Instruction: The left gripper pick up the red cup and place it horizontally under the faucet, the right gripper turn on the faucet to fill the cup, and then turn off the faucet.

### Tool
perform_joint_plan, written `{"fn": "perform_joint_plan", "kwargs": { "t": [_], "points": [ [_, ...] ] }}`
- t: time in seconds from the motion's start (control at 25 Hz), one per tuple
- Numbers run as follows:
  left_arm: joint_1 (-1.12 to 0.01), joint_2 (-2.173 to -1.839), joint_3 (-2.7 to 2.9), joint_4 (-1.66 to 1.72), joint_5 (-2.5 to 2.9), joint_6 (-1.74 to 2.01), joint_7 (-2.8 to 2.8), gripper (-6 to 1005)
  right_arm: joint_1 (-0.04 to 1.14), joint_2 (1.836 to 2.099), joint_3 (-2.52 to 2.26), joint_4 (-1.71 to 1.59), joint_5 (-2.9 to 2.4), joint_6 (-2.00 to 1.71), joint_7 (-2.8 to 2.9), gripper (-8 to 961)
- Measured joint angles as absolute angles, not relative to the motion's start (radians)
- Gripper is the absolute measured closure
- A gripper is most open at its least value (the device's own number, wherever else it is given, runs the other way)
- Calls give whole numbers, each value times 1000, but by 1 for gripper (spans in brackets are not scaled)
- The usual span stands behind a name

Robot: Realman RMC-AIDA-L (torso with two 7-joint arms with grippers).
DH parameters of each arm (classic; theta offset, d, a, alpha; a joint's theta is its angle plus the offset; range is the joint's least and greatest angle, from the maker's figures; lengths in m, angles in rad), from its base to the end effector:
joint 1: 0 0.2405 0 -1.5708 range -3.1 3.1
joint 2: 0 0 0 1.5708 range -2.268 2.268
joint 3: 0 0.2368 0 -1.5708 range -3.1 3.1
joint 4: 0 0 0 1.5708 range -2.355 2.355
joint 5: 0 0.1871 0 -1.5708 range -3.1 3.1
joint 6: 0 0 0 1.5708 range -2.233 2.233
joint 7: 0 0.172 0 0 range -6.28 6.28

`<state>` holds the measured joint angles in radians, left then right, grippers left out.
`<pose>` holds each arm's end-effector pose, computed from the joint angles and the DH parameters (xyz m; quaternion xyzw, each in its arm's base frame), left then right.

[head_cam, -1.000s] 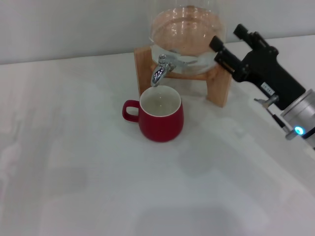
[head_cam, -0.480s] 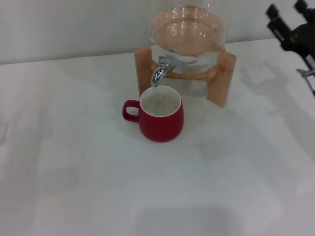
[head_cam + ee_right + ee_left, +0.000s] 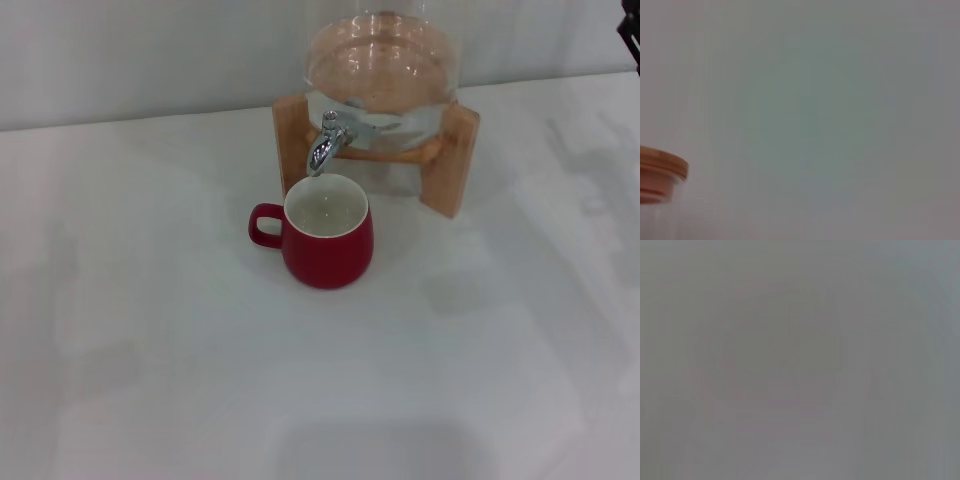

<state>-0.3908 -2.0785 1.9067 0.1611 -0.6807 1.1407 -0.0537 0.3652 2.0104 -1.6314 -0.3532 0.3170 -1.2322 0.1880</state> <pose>-0.3294 0.3356 0.0453 -0.6205 -0.2482 -0.2596 0.6971 0.2806 0.3554 0.0980 -0.6091 0.1510 0.3760 0.6818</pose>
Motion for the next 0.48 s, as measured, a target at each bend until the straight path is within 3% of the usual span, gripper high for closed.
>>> {"fn": "perform_joint_plan", "kwargs": {
  "t": [0.48],
  "points": [
    [-354,-2080,1908,152,-687,1249,-54,290,358,2013,-1656,-324,327,-1242,213,172]
  ]
}}
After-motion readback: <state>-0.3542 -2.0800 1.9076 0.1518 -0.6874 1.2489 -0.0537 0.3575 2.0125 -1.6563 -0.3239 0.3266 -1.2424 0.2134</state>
